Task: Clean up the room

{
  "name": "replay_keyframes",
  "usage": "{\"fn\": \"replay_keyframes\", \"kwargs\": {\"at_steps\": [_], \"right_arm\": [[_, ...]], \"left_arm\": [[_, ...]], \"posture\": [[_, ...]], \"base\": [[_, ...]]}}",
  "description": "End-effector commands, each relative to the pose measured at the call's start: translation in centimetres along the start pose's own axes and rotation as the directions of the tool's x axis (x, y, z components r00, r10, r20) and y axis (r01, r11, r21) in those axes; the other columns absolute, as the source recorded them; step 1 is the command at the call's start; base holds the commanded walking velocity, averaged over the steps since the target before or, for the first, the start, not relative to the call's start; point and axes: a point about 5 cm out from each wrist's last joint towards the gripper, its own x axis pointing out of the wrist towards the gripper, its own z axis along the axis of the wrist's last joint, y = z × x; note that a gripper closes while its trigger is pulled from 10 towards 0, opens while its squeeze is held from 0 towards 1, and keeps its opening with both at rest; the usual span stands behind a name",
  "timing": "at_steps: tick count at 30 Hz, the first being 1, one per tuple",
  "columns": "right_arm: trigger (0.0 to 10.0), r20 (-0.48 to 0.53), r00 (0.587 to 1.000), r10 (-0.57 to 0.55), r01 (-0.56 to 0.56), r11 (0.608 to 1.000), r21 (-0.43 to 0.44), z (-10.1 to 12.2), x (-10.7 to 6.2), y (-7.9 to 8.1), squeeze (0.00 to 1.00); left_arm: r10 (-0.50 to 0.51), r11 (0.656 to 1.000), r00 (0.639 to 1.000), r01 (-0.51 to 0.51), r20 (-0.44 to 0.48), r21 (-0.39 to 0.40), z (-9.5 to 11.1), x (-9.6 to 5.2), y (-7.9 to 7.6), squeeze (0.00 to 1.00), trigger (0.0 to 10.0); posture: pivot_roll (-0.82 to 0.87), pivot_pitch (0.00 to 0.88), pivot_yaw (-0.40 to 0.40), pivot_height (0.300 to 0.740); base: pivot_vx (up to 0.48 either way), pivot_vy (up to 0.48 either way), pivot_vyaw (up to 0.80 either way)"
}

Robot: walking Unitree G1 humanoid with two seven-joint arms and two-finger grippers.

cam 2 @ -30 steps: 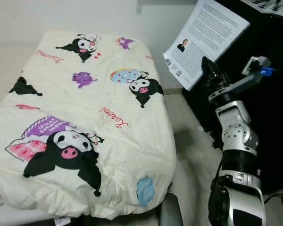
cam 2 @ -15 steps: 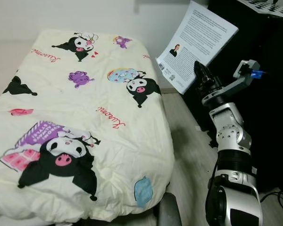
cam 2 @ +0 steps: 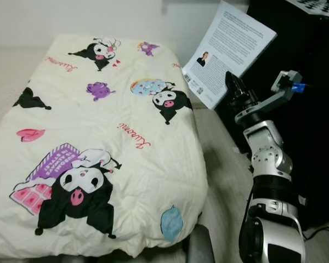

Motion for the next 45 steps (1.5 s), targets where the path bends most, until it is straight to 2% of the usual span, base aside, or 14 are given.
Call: {"fn": "replay_keyframes", "kwargs": {"at_steps": [1,5,6,7,11,16,18,19,22,35,37,40,42,45], "right_arm": [[0.0,0.049,0.999,0.025,-0.023,0.999,-0.034,1.1,-0.1,0.2,0.0],[0.0,0.047,0.998,0.031,-0.029,0.999,-0.038,1.2,-0.1,0.4,0.0],[0.0,0.049,0.998,0.034,-0.032,0.999,-0.041,1.3,-0.1,0.4,0.0],[0.0,0.052,0.998,0.038,-0.035,0.998,-0.046,1.3,-0.1,0.5,0.0],[0.0,0.012,1.0,0.028,-0.027,0.993,-0.111,0.6,-0.2,0.7,0.0],[3.4,-0.067,0.994,0.091,-0.099,0.988,-0.118,-1.2,-0.3,2.0,0.0],[2.5,-0.093,0.989,0.116,-0.124,0.989,-0.08,-2.4,-0.4,2.9,0.0],[2.5,-0.093,0.989,0.116,-0.124,0.989,-0.08,-2.4,-0.4,2.9,0.0],[1.9,-0.128,0.984,0.124,-0.131,0.99,-0.053,-3.9,-0.5,3.7,0.0],[2.2,-0.213,0.972,0.101,-0.103,0.995,0.004,-8.2,-2.3,4.6,0.0],[4.3,-0.221,0.969,0.11,-0.109,0.994,0.017,-8.7,-2.4,5.0,0.0],[4.3,-0.222,0.968,0.115,-0.113,0.993,0.02,-8.8,-2.4,5.2,0.0],[9.5,-0.226,0.967,0.118,-0.116,0.993,0.023,-8.9,-2.5,5.3,0.0],[10.0,-0.232,0.966,0.115,-0.113,0.993,0.023,-9.0,-2.5,5.2,0.0]], "left_arm": [[0.159,0.987,0.98,-0.159,0.118,-0.015,2.8,-0.9,3.6,1.0,10.0],[0.378,0.926,0.911,-0.373,0.166,-0.061,4.9,-1.9,7.7,0.99,10.0],[0.488,0.873,0.843,-0.472,0.225,-0.125,6.6,-2.7,9.6,0.0,10.0],[0.557,0.83,0.782,-0.523,0.279,-0.192,8.2,-3.3,10.8,0.0,10.0],[0.602,0.796,0.703,-0.491,0.379,-0.354,11.1,-4.0,11.2,0.0,10.0],[0.482,0.811,0.721,-0.152,0.498,-0.565,15.0,-3.8,8.3,0.0,10.0],[0.397,0.729,0.645,0.211,0.653,-0.651,19.3,-5.0,5.4,0.0,10.0],[0.397,0.729,0.645,0.211,0.653,-0.651,19.3,-5.0,5.4,0.0,10.0],[0.311,0.61,0.534,0.522,0.786,-0.596,24.6,-7.1,1.9,0.0,10.0],[0.183,0.704,0.363,0.601,0.914,-0.38,30.3,-9.6,-2.2,0.0,10.0],[0.183,0.727,0.366,0.574,0.912,-0.376,30.8,-9.4,-2.6,0.0,10.0],[0.182,0.727,0.371,0.573,0.911,-0.379,31.0,-9.3,-2.7,0.0,10.0],[0.175,0.735,0.38,0.563,0.908,-0.377,31.3,-9.2,-3.4,0.0,10.0],[0.16,0.748,0.392,0.551,0.906,-0.37,31.5,-9.2,-4.0,0.0,10.0]], "posture": [[0.05,0.057,-0.129,0.475],[0.04,0.054,-0.126,0.475],[0.04,0.054,-0.127,0.475],[0.03,0.053,-0.121,0.475],[0.02,0.05,-0.115,0.475],[0.0,0.049,-0.108,0.475],[-0.01,0.045,-0.105,0.485],[-0.01,0.045,-0.105,0.485],[-0.02,0.036,-0.098,0.5],[-0.06,0.002,-0.063,0.544],[-0.07,0.0,-0.051,0.559],[-0.07,0.0,-0.051,0.564],[-0.07,0.0,-0.055,0.573],[-0.07,0.0,-0.057,0.583]], "base": [[0.0,0.0,0.0],[0.0,0.0,0.0],[0.0,0.0,0.0],[0.0,0.0,0.0],[0.0,0.0,0.0],[0.0,0.0,0.0],[0.0,0.0,0.0],[0.0,0.0,0.0],[0.0,0.0,0.0],[-0.103,0.0,0.0],[0.0,0.0,0.0],[0.0,0.0,0.0],[0.0,0.0,0.0],[-0.307,0.0,0.0]]}}
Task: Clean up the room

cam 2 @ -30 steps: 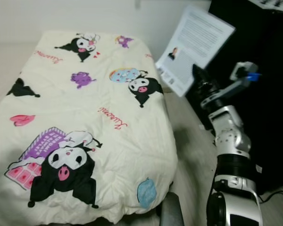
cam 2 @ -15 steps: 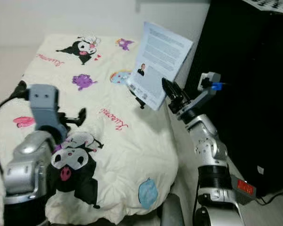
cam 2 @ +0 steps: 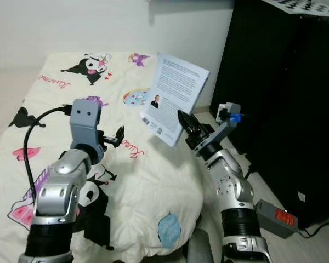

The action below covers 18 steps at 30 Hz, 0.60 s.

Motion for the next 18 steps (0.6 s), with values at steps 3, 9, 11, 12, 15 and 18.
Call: {"fn": "replay_keyframes", "kwargs": {"at_steps": [3,9,11,12,15,18], "right_arm": [[10.0,0.022,0.999,0.023,-0.023,1.0,-0.008,0.6,0.1,0.5,0.0],[10.0,0.016,1.0,0.018,-0.018,1.0,-0.009,0.4,-0.1,0.4,0.0],[10.0,0.012,1.0,0.016,-0.016,1.0,-0.006,0.2,-0.2,0.5,0.0],[10.0,0.012,1.0,0.016,-0.016,1.0,-0.006,0.2,-0.2,0.5,0.0],[10.0,0.007,1.0,0.016,-0.016,1.0,-0.002,0.0,-0.2,0.6,0.0],[10.0,0.004,1.0,0.017,-0.017,1.0,0.001,-0.1,-0.3,0.7,0.0]], "left_arm": [[-0.003,1.0,1.0,0.003,-0.012,0.017,-0.3,0.1,-0.4,0.0,10.0],[-0.003,1.0,1.0,0.003,0.004,-0.01,-0.8,0.0,-0.5,0.0,10.0],[0.014,1.0,1.0,-0.014,0.009,-0.018,-0.9,0.1,-0.1,0.0,10.0],[0.014,1.0,1.0,-0.014,0.009,-0.018,-0.9,0.1,-0.1,0.0,10.0],[0.023,0.999,1.0,-0.023,0.012,-0.024,-1.0,0.2,0.4,0.0,10.0],[0.032,0.999,0.999,-0.032,-0.03,0.0,-1.5,0.4,0.6,0.0,10.0]], "posture": [[-0.07,0.0,-0.057,0.583],[-0.08,0.0,-0.056,0.598],[-0.08,0.0,-0.058,0.608],[-0.08,0.0,-0.058,0.608],[-0.08,0.0,-0.058,0.618],[-0.08,0.0,-0.058,0.628]], "base": [[-0.375,0.0,0.0],[-0.08,0.0,0.0],[-0.48,0.0,0.0],[-0.48,0.0,0.0],[0.0,0.0,0.0],[0.0,0.0,0.0]]}}
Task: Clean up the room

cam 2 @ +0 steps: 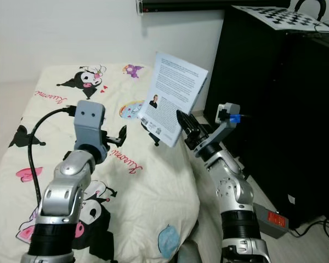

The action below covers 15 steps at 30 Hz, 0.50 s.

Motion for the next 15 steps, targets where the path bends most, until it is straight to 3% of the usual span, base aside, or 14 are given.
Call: {"fn": "replay_keyframes", "kwargs": {"at_steps": [1,4,15], "right_arm": [[10.0,0.017,1.0,0.025,-0.025,1.0,-0.01,0.5,0.2,0.6,0.0],[10.0,0.014,1.0,0.025,-0.024,1.0,-0.009,0.4,0.2,0.6,0.0],[10.0,-0.008,1.0,0.007,-0.007,1.0,0.003,-0.4,-0.2,0.0,0.0]], "left_arm": [[0.003,1.0,0.999,-0.003,-0.032,-0.001,-0.6,0.1,0.1,0.0,10.0],[0.0,1.0,1.0,0.0,-0.017,0.004,-0.5,0.1,0.0,0.0,10.0],[-0.017,0.999,0.999,0.019,-0.043,0.039,-2.3,0.0,-0.4,0.0,10.0]], "posture": [[-0.08,0.0,-0.058,0.628],[-0.08,0.0,-0.057,0.632],[-0.08,0.0,-0.05,0.672]], "base": [[0.0,0.0,0.0],[-0.48,0.0,0.0],[0.0,0.0,0.0]]}}
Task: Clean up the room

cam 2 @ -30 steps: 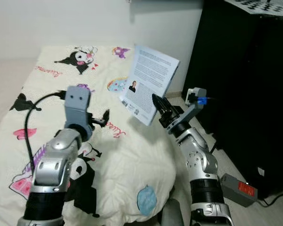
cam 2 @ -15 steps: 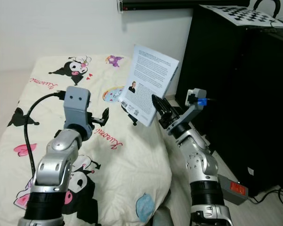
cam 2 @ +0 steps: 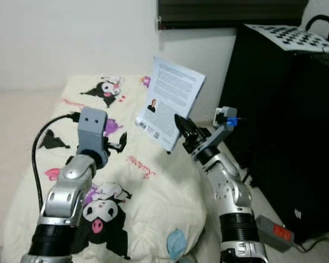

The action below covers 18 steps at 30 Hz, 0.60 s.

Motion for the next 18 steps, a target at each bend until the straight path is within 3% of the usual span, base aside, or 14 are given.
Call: {"fn": "replay_keyframes", "kwargs": {"at_steps": [1,3,4,5,7,8,11,13,14,16,17,18], "right_arm": [[10.0,0.004,1.0,0.005,-0.005,1.0,-0.007,0.0,-0.1,0.0,0.0],[10.0,-0.008,1.0,-0.017,0.017,1.0,-0.001,-0.5,-0.4,-0.5,0.0],[10.0,-0.008,1.0,-0.017,0.017,1.0,-0.001,-0.5,-0.4,-0.5,0.0],[10.0,-0.012,0.999,-0.029,0.029,1.0,0.0,-0.7,-0.7,-0.7,0.0],[10.0,-0.012,0.999,-0.029,0.029,1.0,0.0,-0.7,-0.7,-0.7,0.0],[10.0,-0.025,0.998,-0.057,0.057,0.998,0.001,-1.2,-1.1,-1.3,0.0],[10.0,-0.032,0.997,-0.072,0.072,0.997,0.001,-1.4,-1.3,-1.6,0.0],[10.0,-0.07,0.99,-0.126,0.126,0.992,-0.005,-2.4,-2.2,-2.8,0.0],[10.0,-0.07,0.99,-0.126,0.126,0.992,-0.005,-2.4,-2.2,-2.8,0.0],[10.0,-0.14,0.968,-0.207,0.204,0.978,-0.03,-4.0,-3.7,-4.6,0.0],[10.0,-0.14,0.968,-0.207,0.204,0.978,-0.03,-4.0,-3.7,-4.6,0.0],[10.0,-0.185,0.949,-0.255,0.25,0.967,-0.047,-5.0,-4.7,-5.5,0.0]], "left_arm": [[0.002,1.0,1.0,-0.001,-0.023,0.017,-0.7,-0.1,0.1,0.0,10.0],[0.009,0.999,0.996,-0.006,-0.09,0.032,-2.8,-0.1,0.4,0.0,10.0],[0.009,0.999,0.996,-0.006,-0.09,0.032,-2.8,-0.1,0.4,0.0,10.0],[0.021,0.999,0.989,-0.016,-0.146,0.033,-4.5,-0.2,0.7,0.0,10.0],[0.021,0.999,0.989,-0.016,-0.146,0.033,-4.5,-0.2,0.7,0.0,10.0],[0.051,0.999,0.964,-0.045,-0.26,0.028,-8.1,-0.9,1.6,0.0,10.0],[0.065,0.998,0.949,-0.061,-0.31,0.025,-9.8,-1.5,2.0,0.0,10.0],[0.108,0.994,0.889,-0.097,-0.444,0.047,-14.0,-3.3,3.1,0.0,10.0],[0.108,0.994,0.889,-0.097,-0.444,0.047,-14.0,-3.3,3.1,0.0,10.0],[0.144,0.989,0.817,-0.141,-0.558,0.048,-17.6,-5.6,4.0,0.0,10.0],[0.144,0.989,0.817,-0.141,-0.558,0.048,-17.6,-5.6,4.0,0.0,10.0],[0.159,0.985,0.782,-0.166,-0.603,0.044,-19.1,-6.7,4.3,0.0,10.0]], "posture": [[-0.08,0.0,-0.05,0.672],[-0.08,0.0,-0.043,0.682],[-0.08,0.0,-0.043,0.682],[-0.08,0.0,-0.041,0.687],[-0.08,0.0,-0.041,0.687],[-0.08,0.0,-0.04,0.696],[-0.08,0.0,-0.04,0.701],[-0.08,0.0,-0.044,0.711],[-0.08,0.0,-0.044,0.711],[-0.07,0.0,-0.047,0.721],[-0.07,0.0,-0.047,0.721],[-0.08,0.0,-0.049,0.726]], "base": [[0.0,0.0,0.0],[0.0,0.0,0.0],[0.0,0.0,0.0],[0.0,0.0,0.0],[0.0,0.0,0.0],[0.0,0.0,0.0],[0.0,0.0,0.0],[0.0,0.0,0.0],[0.0,0.0,0.0],[0.0,0.0,0.0],[0.0,0.0,0.0],[0.0,0.0,0.0]]}}
